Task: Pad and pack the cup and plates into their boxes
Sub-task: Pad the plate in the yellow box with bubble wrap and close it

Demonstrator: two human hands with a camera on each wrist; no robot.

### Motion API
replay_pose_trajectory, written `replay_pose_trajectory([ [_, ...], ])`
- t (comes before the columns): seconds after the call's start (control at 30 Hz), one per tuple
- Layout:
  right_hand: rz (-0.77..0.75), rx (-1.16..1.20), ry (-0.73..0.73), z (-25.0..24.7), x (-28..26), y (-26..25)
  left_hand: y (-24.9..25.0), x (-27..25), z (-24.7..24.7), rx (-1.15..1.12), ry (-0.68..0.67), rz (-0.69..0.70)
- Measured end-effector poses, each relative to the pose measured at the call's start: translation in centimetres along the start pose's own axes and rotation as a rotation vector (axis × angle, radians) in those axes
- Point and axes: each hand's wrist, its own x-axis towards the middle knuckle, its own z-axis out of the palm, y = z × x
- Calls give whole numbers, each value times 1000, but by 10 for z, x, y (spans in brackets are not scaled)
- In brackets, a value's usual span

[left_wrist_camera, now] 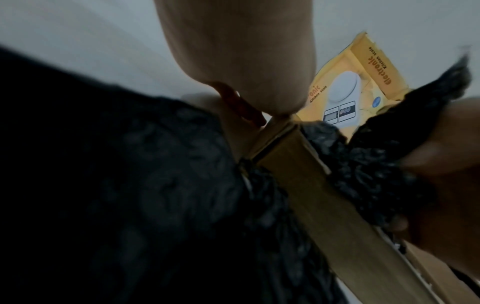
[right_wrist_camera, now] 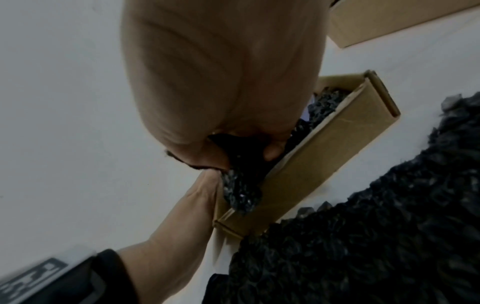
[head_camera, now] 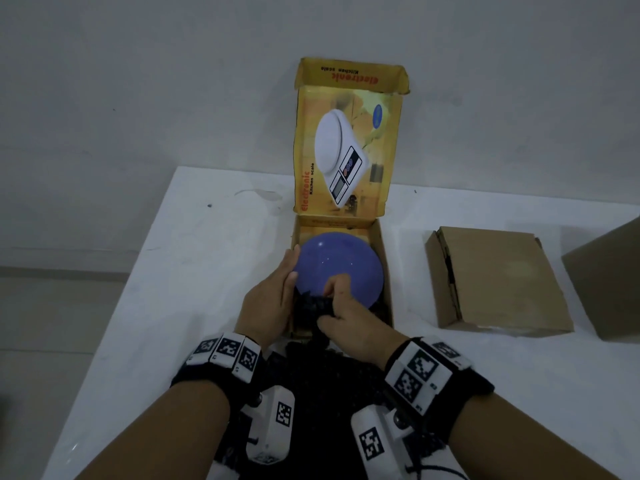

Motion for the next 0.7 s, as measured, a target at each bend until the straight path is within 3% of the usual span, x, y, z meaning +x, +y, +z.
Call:
replay_pose_trajectory([
  [0.07, 10, -152, 21, -1, 2, 2, 1, 0, 1, 12, 1, -2],
  [0.23, -70, -553, 244, 3, 8, 1, 0, 0, 1, 2, 9, -2],
  [0.33, -122, -772, 64, 9, 11, -1, 0, 0, 2, -24, 17, 29],
  [0.43, -157, -718, -39, 4, 8, -4, -1, 0, 3, -28, 24, 39],
  [0.57, -90, -540, 87, -6, 10, -8, 0, 0, 3, -5, 42, 27],
  [0.7, -43, -629, 172, 13, 18, -4, -1, 0, 2, -31, 31, 41],
])
